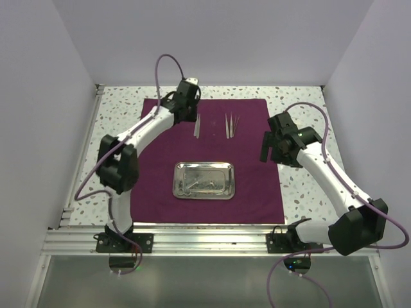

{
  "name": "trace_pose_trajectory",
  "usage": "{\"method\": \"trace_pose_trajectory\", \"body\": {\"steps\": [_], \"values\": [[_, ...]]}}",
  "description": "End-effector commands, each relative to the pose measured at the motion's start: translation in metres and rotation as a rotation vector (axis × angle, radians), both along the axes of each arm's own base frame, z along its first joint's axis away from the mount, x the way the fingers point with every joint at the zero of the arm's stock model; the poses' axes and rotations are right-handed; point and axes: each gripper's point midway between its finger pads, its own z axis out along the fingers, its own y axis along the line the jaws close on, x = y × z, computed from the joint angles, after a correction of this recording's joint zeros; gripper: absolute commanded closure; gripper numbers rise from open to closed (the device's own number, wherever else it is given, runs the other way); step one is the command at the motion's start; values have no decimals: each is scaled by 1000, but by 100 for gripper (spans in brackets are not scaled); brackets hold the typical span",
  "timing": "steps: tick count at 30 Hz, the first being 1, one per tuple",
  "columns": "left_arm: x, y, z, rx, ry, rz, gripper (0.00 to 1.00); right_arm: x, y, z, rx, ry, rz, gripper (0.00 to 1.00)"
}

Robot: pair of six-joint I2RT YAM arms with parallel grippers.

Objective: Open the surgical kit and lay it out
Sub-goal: Place the medical item in the surgical kit, then pick up the medical item from the container.

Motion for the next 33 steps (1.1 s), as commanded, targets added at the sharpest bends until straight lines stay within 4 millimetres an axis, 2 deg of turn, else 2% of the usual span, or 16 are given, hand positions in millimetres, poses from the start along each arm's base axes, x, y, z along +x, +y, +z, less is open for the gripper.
{"method": "trace_pose_trajectory", "body": {"steps": [1,2,3,4,6,7,9,10,13,20,25,29,33], "values": [[-75,5,-19,60,98,-93,60,3,7,3,53,-45,3,2],[-89,10,-26,76,118,-93,60,3,8,5,59,-52,3,1],[-102,12,-21,66,113,-92,59,2,9,5,66,-55,7,2],[-126,18,-44,92,171,-103,59,1,8,4,64,-55,10,2],[-142,20,-45,68,171,-92,59,-2,8,4,71,-60,13,2],[-158,23,-60,75,206,-102,59,-4,7,4,69,-60,17,2],[-169,20,-63,45,212,-108,59,-7,6,4,69,-62,23,2],[-178,19,-72,53,231,-120,59,-8,6,5,69,-63,27,2],[-187,19,-86,58,245,-116,59,-12,4,6,64,-61,33,2],[-189,16,-108,61,273,-115,60,-14,1,14,53,-68,37,2],[-186,10,-110,42,270,-120,60,-17,0,13,52,-65,26,1],[-185,8,-121,57,295,-123,60,-16,-1,12,50,-61,16,1],[-188,15,-135,89,323,-99,62,-14,-2,13,45,-64,8,2]]}}
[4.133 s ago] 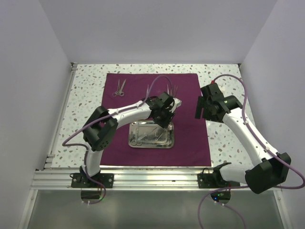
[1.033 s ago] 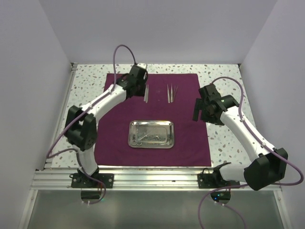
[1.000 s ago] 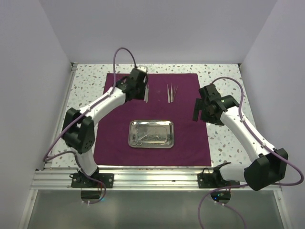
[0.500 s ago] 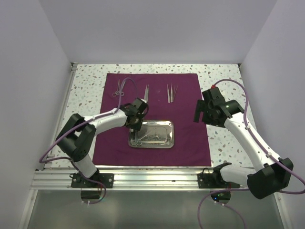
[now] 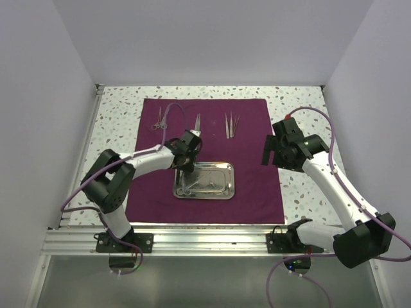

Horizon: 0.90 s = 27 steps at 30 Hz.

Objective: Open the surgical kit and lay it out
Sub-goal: Pick up the medical item from the container.

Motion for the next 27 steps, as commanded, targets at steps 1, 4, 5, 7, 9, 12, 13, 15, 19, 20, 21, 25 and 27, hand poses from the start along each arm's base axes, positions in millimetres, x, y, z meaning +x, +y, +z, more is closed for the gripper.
{"method": "trace_pose_trajectory", "body": {"steps": [1,4,5,7,9,12,13,15,19,20,21,25,27], "values": [[-3,3,-17,28,25,26,63,1,-3,11,-6,-28,-17,2],[-8,10,-31,56,52,50,66,2,-4,11,-9,-28,-20,2],[-13,13,-38,74,73,56,68,2,-3,11,-10,-27,-19,2],[-19,18,-47,95,99,66,71,2,-4,11,-12,-24,-21,2],[-25,23,-54,105,119,91,74,3,-4,11,-11,-27,-21,2],[-36,31,-64,123,149,114,80,3,-4,11,-14,-28,-21,1],[-41,35,-68,133,163,118,82,3,-4,11,-15,-27,-21,1],[-46,38,-74,139,181,133,94,3,-4,10,-16,-24,-21,2],[-54,41,-81,147,209,129,100,4,-4,10,-16,-26,-17,2],[-53,40,-80,146,209,119,100,4,-4,10,-16,-26,-18,2],[-52,38,-76,140,204,112,100,5,-3,10,-15,-29,-17,1],[-29,21,-28,92,135,96,100,5,-4,11,-17,-31,-19,2],[-7,6,12,38,56,87,100,5,-5,10,-21,-34,-22,1]]}}
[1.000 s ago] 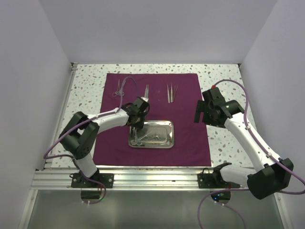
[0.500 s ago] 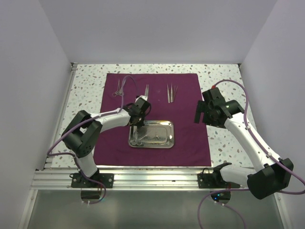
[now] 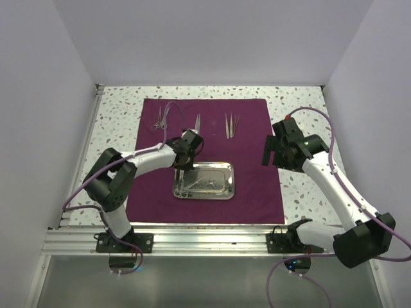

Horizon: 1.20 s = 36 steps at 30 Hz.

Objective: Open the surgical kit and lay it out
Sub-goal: Pick up the medical item from the container, then place the medical item in the surgical kit.

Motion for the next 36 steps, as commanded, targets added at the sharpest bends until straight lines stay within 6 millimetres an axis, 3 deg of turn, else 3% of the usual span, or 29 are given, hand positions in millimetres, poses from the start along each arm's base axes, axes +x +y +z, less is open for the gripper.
{"method": "trace_pose_trajectory", "body": {"steps": [1,7,10,12,15,17,18,20,21,23,25,26,28,29,30,31,32,33,34,35,36], "values": [[-16,7,23,39,94,-17,100,6,-3,11,-13,-43,-16,2],[26,-1,91,52,-39,-21,100,9,-2,9,-8,-44,-24,2],[50,10,107,67,-81,-5,100,12,-1,10,-6,-48,-28,2],[66,20,107,84,-91,-1,100,14,-1,12,-7,-51,-29,2],[109,47,116,94,-140,51,100,17,-1,13,-15,-51,-31,1],[132,56,111,119,-153,53,100,17,-2,13,-21,-48,-36,2],[151,66,121,110,-189,82,100,17,-2,12,-25,-43,-37,2],[174,73,115,115,-205,94,100,18,-2,10,-26,-37,-41,2],[190,80,122,103,-240,115,100,18,-2,8,-29,-29,-44,2],[211,84,114,95,-259,137,100,17,-3,5,-33,-15,-53,2],[233,91,122,79,-315,173,100,19,-2,4,-32,-8,-65,2],[241,95,112,87,-310,189,100,20,-3,4,-36,-11,-73,2],[263,103,121,69,-363,234,100,24,-1,5,-37,-10,-78,2],[271,104,106,66,-348,237,100,25,-2,5,-41,-6,-83,2],[286,107,118,45,-385,250,100,27,-2,8,-48,-12,-86,2],[294,105,98,39,-361,240,100,29,-2,6,-55,-2,-87,2],[301,107,97,46,-367,244,100,30,-3,7,-60,-2,-89,2],[314,112,110,38,-410,261,100,32,-3,10,-65,-7,-90,2],[320,112,95,38,-395,258,100,34,-3,9,-69,0,-87,2],[325,115,94,33,-403,263,100,35,-3,9,-72,4,-91,2],[332,120,103,25,-428,277,93,38,-2,11,-73,-2,-88,2]]}}
